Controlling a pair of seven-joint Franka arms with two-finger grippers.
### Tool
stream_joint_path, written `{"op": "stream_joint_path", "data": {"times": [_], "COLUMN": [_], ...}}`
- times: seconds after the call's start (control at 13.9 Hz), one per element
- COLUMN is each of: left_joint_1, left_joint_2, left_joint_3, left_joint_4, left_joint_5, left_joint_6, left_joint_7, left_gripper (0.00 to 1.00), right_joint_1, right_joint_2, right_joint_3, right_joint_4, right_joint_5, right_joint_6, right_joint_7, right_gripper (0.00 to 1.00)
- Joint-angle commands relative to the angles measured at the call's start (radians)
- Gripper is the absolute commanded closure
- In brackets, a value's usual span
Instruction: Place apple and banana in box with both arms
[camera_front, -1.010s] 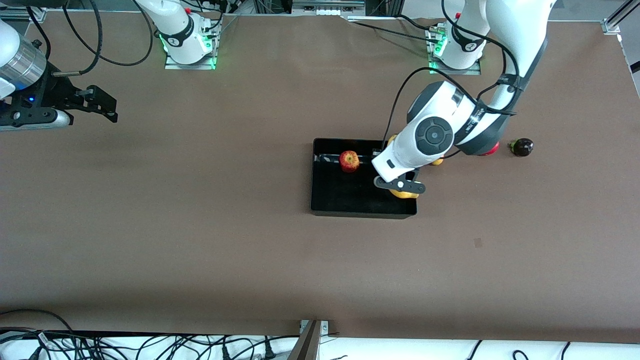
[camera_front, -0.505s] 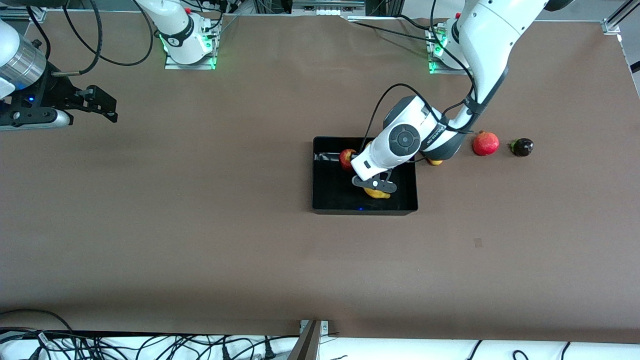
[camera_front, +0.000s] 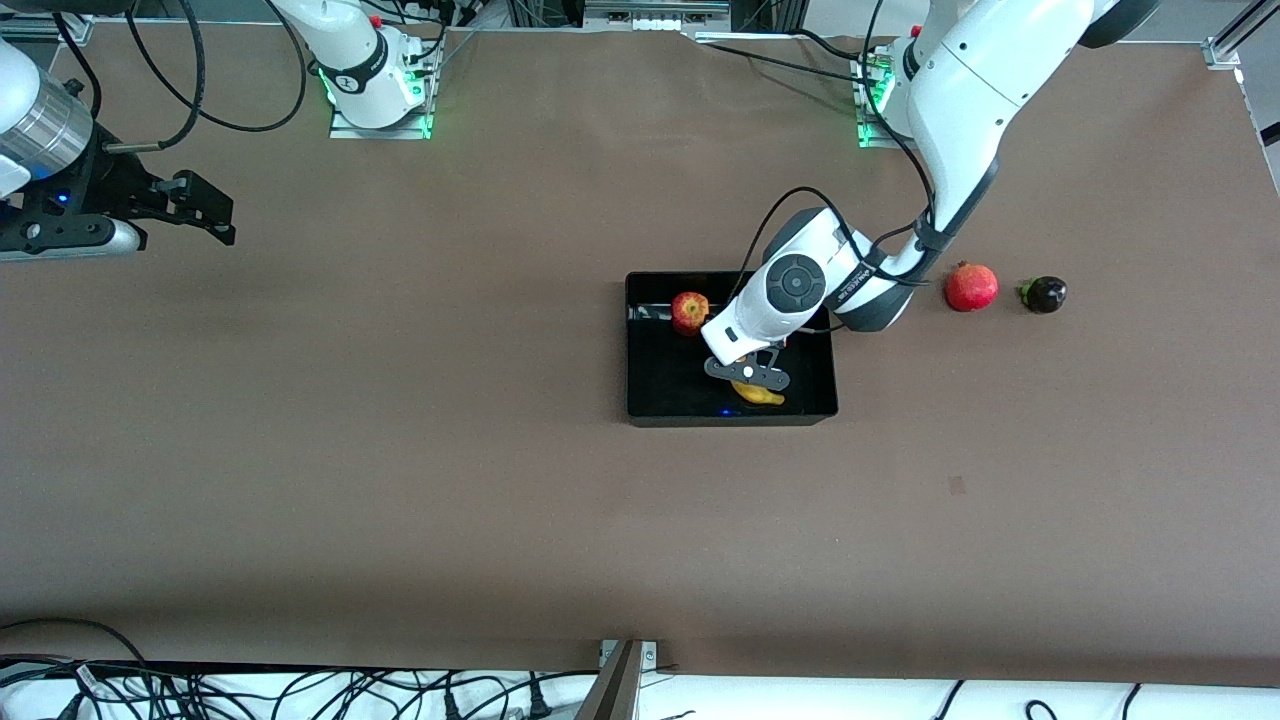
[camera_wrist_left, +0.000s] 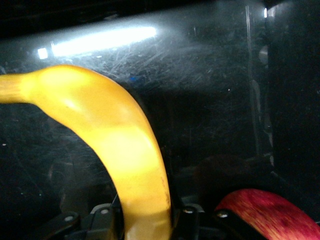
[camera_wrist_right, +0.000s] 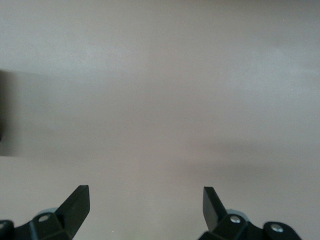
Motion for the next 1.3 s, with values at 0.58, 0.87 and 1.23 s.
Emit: {"op": "stream_joint_path", "data": {"times": [0.58, 0.87, 1.23], "left_joint_1": [0.118, 0.054, -0.003], "left_joint_2": [-0.364, -0.583, -0.751], "left_joint_3": [0.043, 0.326, 0.624], "left_joint_4": [0.203, 0.201, 0.197], "left_joint_5": [-0.146, -0.258, -0.249], "left_joint_6": [-0.551, -0.703, -0.9], "left_joint_7": [-0.181, 0.083, 0.529], "left_gripper": [0.0, 0.0, 0.0], "right_joint_1": [-0.01, -0.01, -0.01], "right_joint_2": [0.004, 0.004, 0.004], "right_joint_3": [0.014, 0.014, 0.014], "right_joint_4": [0.015, 0.015, 0.015], "right_joint_5": [-0.019, -0.019, -0.019], "right_joint_6": [-0.006, -0.006, -0.007], "right_joint_7": [-0.01, -0.01, -0.01], "right_gripper": [0.0, 0.0, 0.0]}}
